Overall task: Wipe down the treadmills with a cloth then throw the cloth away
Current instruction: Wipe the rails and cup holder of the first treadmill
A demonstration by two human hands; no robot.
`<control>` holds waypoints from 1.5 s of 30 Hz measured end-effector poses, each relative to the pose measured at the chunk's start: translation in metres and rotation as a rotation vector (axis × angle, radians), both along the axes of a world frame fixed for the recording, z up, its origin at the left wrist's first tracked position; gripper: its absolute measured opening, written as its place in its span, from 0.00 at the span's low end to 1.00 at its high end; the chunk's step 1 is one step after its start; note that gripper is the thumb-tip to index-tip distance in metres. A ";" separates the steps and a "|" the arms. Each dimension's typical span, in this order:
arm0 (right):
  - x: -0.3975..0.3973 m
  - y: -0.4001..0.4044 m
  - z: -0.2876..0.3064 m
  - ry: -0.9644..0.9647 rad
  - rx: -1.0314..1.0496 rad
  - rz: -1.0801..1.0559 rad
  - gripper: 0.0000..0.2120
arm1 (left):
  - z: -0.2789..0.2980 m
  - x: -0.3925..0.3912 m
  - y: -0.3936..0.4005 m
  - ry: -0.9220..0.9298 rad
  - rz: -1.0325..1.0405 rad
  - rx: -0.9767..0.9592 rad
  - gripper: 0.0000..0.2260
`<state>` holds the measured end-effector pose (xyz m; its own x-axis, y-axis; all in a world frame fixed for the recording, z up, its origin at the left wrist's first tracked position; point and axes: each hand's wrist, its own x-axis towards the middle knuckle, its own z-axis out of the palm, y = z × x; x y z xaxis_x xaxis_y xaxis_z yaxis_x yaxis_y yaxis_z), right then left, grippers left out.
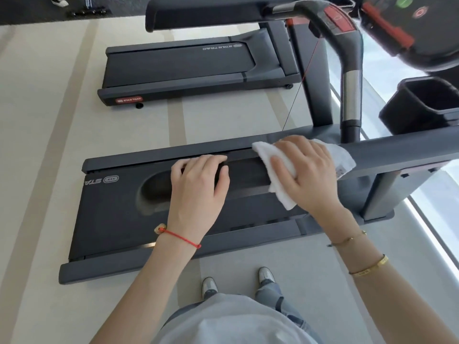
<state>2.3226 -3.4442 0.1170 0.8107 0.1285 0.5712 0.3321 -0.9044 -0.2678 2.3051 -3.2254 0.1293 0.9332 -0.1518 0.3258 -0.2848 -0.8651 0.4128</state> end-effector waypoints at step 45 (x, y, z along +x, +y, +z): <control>0.019 -0.140 -0.004 -0.030 -0.046 0.148 0.15 | -0.016 0.007 -0.126 -0.160 0.180 0.054 0.11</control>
<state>2.3420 -3.5846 0.1126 0.7637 0.2719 0.5855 0.4699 -0.8560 -0.2155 2.3124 -3.3511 0.1128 0.8837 -0.0088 0.4679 -0.1823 -0.9273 0.3268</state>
